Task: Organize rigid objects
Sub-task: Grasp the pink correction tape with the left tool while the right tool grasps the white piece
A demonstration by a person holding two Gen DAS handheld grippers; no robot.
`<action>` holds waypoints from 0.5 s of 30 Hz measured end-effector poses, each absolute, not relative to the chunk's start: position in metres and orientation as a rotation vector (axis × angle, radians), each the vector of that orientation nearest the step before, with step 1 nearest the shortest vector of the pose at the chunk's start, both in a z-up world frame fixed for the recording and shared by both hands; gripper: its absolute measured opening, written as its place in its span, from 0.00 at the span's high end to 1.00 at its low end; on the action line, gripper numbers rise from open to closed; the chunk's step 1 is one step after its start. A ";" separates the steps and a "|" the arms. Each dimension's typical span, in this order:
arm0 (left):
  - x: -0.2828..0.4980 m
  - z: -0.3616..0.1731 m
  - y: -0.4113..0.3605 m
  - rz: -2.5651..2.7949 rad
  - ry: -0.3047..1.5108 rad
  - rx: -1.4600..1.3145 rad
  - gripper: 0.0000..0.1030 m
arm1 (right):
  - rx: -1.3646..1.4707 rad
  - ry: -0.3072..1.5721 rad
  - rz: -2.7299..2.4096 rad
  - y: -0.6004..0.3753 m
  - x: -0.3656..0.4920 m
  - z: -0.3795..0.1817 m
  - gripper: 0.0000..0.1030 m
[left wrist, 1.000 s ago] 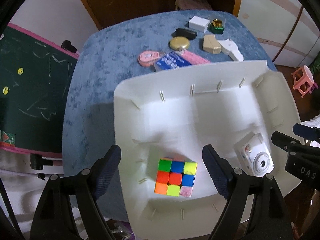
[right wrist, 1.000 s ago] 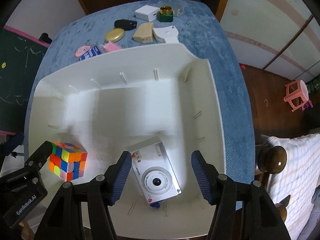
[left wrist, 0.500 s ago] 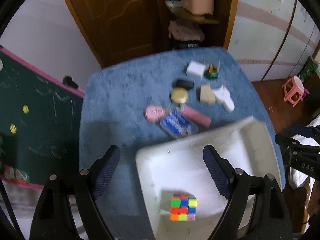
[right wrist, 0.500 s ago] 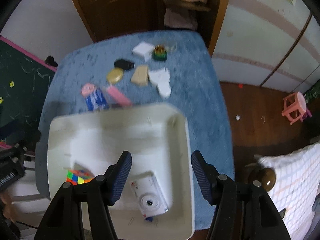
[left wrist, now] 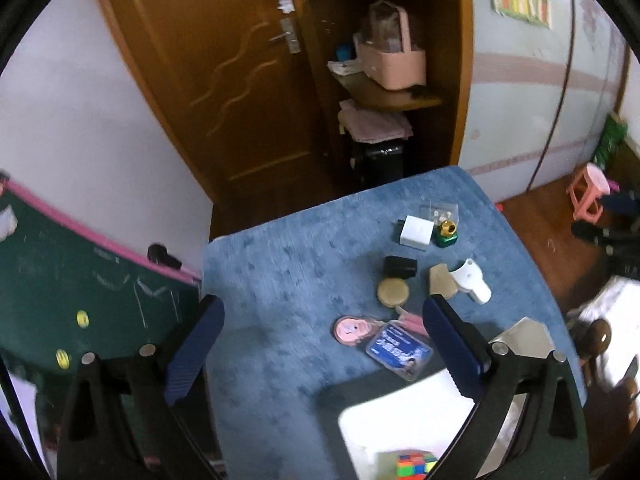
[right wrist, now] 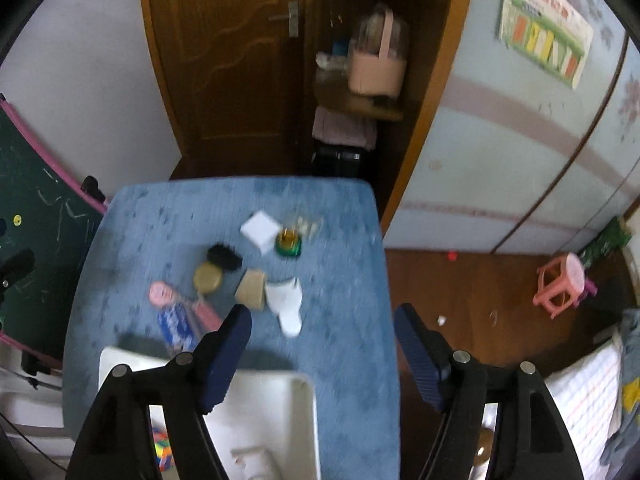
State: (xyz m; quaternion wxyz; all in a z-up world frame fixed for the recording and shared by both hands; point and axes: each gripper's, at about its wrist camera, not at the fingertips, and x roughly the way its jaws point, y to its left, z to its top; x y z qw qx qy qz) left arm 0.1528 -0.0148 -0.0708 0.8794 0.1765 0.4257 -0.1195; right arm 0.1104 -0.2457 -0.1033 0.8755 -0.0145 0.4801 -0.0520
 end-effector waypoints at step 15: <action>0.221 -0.223 -0.025 -0.476 1.107 0.769 0.03 | -0.050 1.321 -0.026 -0.241 0.199 -0.246 0.27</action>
